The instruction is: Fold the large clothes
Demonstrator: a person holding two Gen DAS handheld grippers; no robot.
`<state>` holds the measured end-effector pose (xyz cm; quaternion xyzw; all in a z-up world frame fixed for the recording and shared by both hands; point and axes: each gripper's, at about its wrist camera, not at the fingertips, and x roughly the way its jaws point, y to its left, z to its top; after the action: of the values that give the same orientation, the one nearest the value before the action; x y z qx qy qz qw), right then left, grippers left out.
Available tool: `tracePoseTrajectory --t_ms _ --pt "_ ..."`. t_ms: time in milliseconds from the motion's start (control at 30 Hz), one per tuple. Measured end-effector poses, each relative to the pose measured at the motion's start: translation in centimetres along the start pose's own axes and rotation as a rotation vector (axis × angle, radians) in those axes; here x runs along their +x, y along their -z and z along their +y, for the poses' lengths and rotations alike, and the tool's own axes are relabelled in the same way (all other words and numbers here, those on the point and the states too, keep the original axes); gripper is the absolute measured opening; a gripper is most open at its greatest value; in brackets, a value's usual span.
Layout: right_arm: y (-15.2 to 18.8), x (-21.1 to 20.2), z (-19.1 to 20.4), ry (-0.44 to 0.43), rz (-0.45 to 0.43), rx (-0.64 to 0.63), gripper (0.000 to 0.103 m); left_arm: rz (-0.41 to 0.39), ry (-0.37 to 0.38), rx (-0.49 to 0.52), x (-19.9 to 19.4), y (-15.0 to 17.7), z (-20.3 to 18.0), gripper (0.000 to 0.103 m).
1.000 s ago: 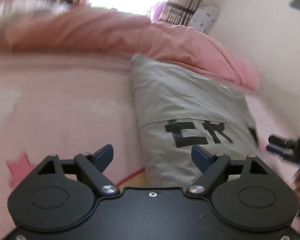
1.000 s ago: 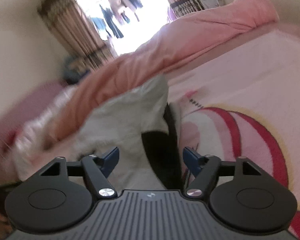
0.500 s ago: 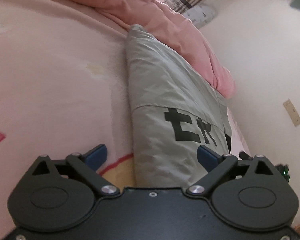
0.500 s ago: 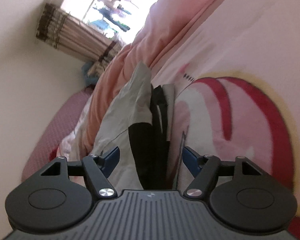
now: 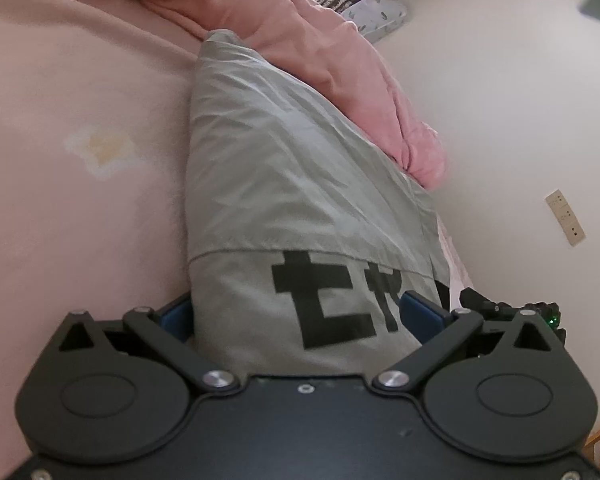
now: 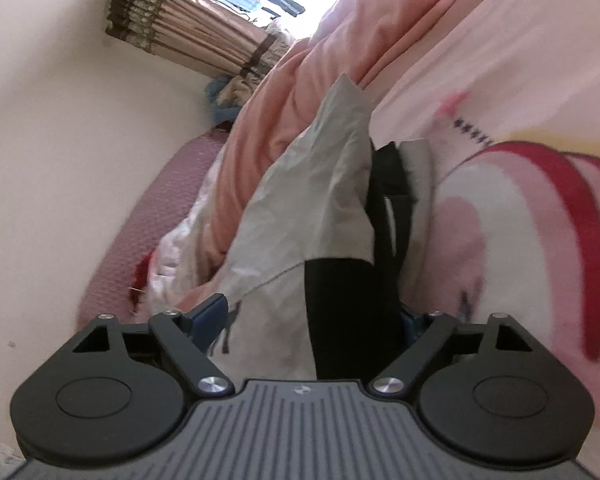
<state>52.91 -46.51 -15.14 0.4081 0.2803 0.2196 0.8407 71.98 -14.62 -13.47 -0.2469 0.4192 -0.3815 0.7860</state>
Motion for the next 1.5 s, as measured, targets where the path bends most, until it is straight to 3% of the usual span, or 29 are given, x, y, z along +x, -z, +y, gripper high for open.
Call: tracePoseTrajectory --t_ms 300,333,367,400,433,567,700,800,900,1100,1333,1500 --pt "0.2 0.8 0.0 -0.039 -0.024 -0.003 0.098 -0.008 -0.008 0.015 0.9 -0.1 -0.3 0.102" --pt "0.3 0.8 0.1 -0.028 -0.026 -0.004 0.093 -0.012 -0.019 0.015 0.9 0.1 -0.5 0.103" --pt "0.4 0.8 0.1 -0.004 -0.024 -0.004 0.077 -0.016 -0.030 0.015 1.0 0.2 -0.7 0.102" --pt "0.6 0.7 0.1 0.037 -0.023 -0.007 0.052 -0.018 -0.046 0.023 0.9 0.5 -1.2 0.100" --pt "0.6 0.5 0.0 0.080 -0.024 -0.008 0.048 -0.018 -0.075 0.040 1.0 0.6 -1.7 0.097" --pt "1.0 0.1 0.0 0.088 -0.043 0.015 0.038 -0.014 -0.151 0.073 0.7 0.8 -2.6 0.078" --pt "1.4 -0.3 0.6 0.071 -0.069 0.041 0.027 -0.022 -0.129 0.017 -0.3 0.5 -2.1 0.056" --pt "1.7 -0.6 1.8 0.057 -0.082 0.030 0.022 -0.018 -0.132 0.040 -1.2 0.6 -2.8 0.044" --pt "1.8 -1.0 3.4 0.035 -0.091 0.028 0.019 -0.011 -0.147 0.060 -2.3 0.6 -3.7 0.040" --pt "2.8 -0.3 7.5 0.026 -0.067 -0.006 0.018 -0.029 -0.163 0.056 -6.7 0.2 -4.3 0.038" --pt "5.2 1.4 13.0 -0.038 -0.037 -0.038 0.018 -0.088 -0.193 0.085 -16.0 0.9 -4.1 0.038" --pt "7.5 3.1 16.1 -0.056 -0.021 -0.056 0.018 -0.100 -0.221 0.102 -20.5 1.6 -3.1 0.038"
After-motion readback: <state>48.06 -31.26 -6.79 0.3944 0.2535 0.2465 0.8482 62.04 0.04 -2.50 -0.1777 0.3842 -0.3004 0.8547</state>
